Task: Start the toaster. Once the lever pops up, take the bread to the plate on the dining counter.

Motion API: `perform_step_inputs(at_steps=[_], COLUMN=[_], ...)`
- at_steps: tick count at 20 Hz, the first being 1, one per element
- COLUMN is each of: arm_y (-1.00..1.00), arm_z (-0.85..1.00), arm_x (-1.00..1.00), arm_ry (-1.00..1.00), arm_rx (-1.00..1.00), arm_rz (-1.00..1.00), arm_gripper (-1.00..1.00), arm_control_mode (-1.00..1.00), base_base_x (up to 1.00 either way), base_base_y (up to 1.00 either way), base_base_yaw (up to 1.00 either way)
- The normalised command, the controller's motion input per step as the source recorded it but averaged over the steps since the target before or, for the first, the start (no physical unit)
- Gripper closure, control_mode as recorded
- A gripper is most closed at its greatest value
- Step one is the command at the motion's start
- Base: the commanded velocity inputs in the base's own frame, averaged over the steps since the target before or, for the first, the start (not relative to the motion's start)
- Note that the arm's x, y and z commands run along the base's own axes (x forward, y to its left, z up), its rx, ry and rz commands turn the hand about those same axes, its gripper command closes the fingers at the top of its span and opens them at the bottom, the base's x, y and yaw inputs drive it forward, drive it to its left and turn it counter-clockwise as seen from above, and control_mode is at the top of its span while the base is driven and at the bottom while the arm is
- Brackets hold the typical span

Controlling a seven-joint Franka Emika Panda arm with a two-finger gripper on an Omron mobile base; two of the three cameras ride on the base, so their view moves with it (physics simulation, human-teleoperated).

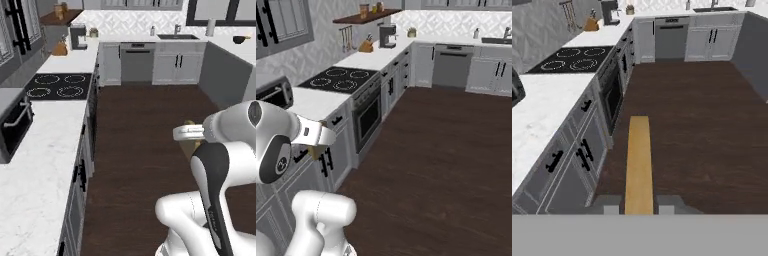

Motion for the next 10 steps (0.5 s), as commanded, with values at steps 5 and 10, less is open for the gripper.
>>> perform_step_inputs(at_steps=[5,10], arm_y=[0.00,0.00], arm_z=[0.00,0.00], arm_x=[0.00,0.00], arm_ry=[0.00,0.00], arm_rx=[0.00,0.00], arm_rz=[0.00,0.00], arm_gripper=[1.00,1.00], arm_control_mode=[1.00,1.00], base_base_x=[0.00,0.35], base_base_y=[-0.54,-0.50], base_base_yaw=[-0.88,-0.75])
